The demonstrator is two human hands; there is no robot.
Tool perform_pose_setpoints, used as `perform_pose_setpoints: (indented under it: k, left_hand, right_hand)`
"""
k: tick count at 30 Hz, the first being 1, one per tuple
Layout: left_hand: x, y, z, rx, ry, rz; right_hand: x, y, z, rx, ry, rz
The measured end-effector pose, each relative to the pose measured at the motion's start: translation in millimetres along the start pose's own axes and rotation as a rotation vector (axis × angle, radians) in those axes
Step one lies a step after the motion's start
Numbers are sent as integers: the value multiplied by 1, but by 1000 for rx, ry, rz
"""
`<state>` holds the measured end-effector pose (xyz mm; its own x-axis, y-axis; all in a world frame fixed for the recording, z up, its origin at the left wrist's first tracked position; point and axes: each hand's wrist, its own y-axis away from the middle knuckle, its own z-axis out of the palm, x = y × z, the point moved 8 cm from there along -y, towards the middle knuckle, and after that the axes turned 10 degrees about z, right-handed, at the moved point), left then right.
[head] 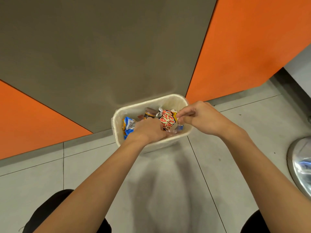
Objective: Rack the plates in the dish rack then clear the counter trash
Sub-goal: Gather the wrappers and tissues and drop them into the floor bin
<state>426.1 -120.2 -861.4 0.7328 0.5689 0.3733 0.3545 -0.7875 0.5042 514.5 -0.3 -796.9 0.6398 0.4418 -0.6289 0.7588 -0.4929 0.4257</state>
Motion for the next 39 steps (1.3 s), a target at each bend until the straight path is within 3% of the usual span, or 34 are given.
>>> perform_pose_setpoints:
  k: [7,15,19,25,32,39]
  left_hand:
    - [3,21,-47,334,-31,62]
    - [-12,39,-87,650,275,133]
    - [-1,65,-82,638,409,188]
    - [30,146,-122,553,518,116]
    - [105,280,-219,449,575,65]
    - [180,411,-334,501,595,26]
  right_hand:
    - [-6,0,0,43,-41,-26]
    - [-16,3,-15,198,-156,-82]
    - [-30,21,-6,218,-179,-85]
    - [-90,87,-32,73,-112,-52]
    - [-197,205,-112,-106,-41,-19]
    - [-316,314,-221,-135,25,-66]
